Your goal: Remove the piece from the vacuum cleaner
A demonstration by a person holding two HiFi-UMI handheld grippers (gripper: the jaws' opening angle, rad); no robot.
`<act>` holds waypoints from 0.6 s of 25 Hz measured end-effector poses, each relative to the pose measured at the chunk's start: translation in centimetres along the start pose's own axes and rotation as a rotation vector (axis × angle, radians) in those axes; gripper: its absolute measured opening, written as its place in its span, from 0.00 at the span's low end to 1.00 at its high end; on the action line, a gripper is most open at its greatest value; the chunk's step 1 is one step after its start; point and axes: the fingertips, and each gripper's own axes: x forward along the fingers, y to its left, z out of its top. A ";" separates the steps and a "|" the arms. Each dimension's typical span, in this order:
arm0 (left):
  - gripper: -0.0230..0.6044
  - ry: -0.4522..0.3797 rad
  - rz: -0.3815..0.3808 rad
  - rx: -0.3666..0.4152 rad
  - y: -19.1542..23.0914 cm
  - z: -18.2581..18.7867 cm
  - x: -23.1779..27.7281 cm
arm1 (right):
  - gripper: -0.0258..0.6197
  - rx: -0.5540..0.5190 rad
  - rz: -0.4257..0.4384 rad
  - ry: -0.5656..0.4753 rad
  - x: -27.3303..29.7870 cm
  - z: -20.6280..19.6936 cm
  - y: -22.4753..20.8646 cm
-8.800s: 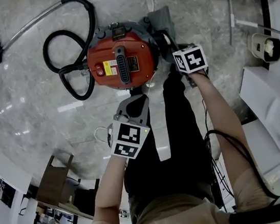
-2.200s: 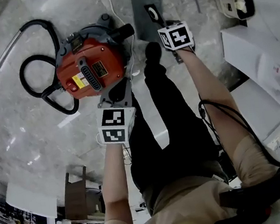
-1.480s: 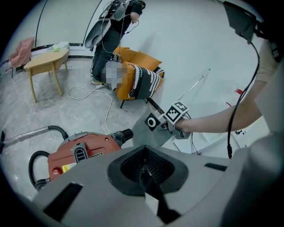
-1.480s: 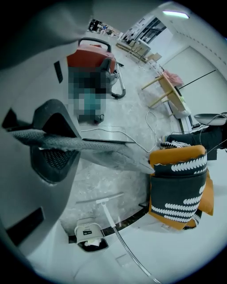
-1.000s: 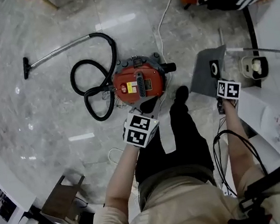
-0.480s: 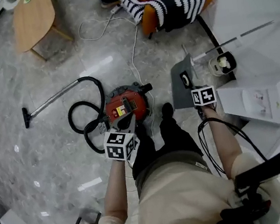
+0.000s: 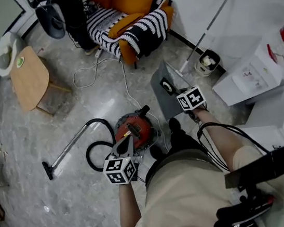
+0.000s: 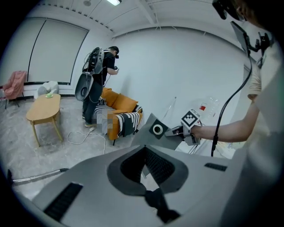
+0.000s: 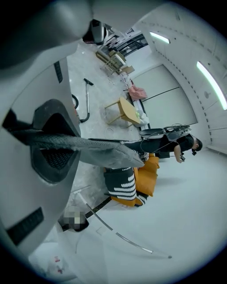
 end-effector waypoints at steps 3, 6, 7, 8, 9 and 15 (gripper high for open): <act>0.04 -0.012 -0.032 0.018 -1.0 0.0 -1.0 | 0.06 0.036 -0.013 -0.047 -2.4 0.1 0.5; 0.04 -0.001 -0.062 0.038 -1.7 -0.6 -1.5 | 0.06 0.061 -0.018 -0.075 -4.4 -0.9 1.4; 0.04 0.000 -0.070 0.047 -2.1 -0.6 -1.6 | 0.06 0.064 -0.020 -0.082 -5.1 -1.4 1.5; 0.04 -0.002 -0.078 0.056 -2.5 -0.5 -1.5 | 0.06 0.068 -0.023 -0.090 -5.9 -1.9 1.4; 0.04 -0.007 -0.086 0.067 -3.0 -0.3 -1.5 | 0.06 0.071 -0.027 -0.097 -6.7 -2.4 1.2; 0.04 -0.034 -0.127 0.132 -5.5 1.5 -1.8 | 0.06 0.068 -0.028 -0.108 -10.2 -4.6 2.0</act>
